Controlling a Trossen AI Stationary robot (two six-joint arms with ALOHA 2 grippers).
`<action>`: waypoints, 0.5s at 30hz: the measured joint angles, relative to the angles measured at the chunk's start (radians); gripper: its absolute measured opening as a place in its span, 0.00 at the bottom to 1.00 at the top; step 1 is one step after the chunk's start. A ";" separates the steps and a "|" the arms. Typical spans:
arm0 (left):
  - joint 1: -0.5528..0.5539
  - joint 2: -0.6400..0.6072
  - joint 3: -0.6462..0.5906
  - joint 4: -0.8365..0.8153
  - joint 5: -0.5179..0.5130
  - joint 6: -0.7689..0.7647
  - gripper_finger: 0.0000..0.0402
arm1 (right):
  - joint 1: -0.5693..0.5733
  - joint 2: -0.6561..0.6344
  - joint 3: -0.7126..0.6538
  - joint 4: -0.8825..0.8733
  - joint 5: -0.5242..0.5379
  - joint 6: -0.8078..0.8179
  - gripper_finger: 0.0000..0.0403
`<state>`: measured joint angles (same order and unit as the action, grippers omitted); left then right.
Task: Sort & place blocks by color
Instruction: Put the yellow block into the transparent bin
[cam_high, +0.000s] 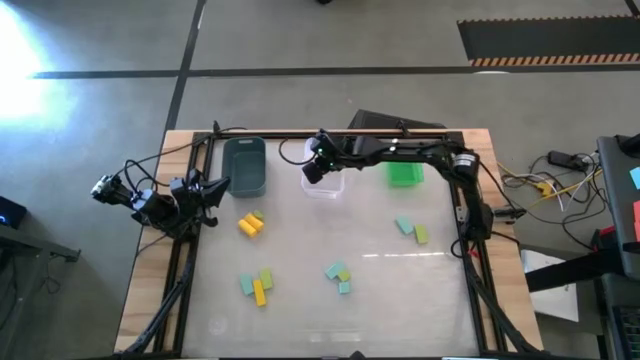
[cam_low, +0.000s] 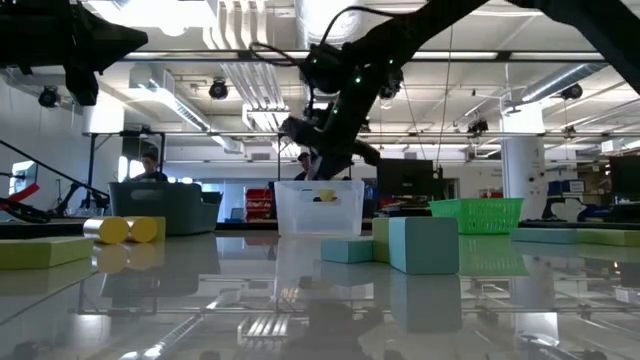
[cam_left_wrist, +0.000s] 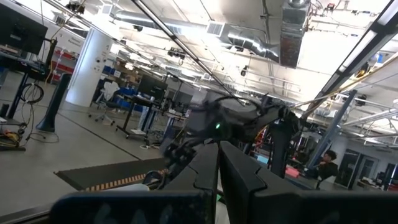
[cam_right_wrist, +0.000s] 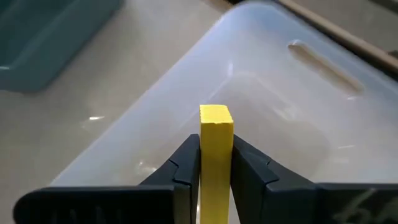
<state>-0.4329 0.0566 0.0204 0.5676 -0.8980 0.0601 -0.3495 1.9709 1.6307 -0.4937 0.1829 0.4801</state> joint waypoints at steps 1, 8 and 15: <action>0.000 0.000 0.000 0.000 0.000 0.000 0.00 | 0.000 0.016 0.008 0.000 0.000 0.011 0.12; -0.001 0.000 -0.008 -0.002 0.030 -0.002 0.00 | -0.003 0.092 0.069 -0.004 0.000 0.018 0.14; -0.001 0.002 -0.009 0.000 0.037 0.000 0.00 | -0.002 0.073 0.073 -0.013 0.001 -0.007 0.30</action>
<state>-0.4335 0.0582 0.0116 0.5678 -0.8608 0.0599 -0.3519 2.0436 1.7035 -0.5072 0.1840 0.4728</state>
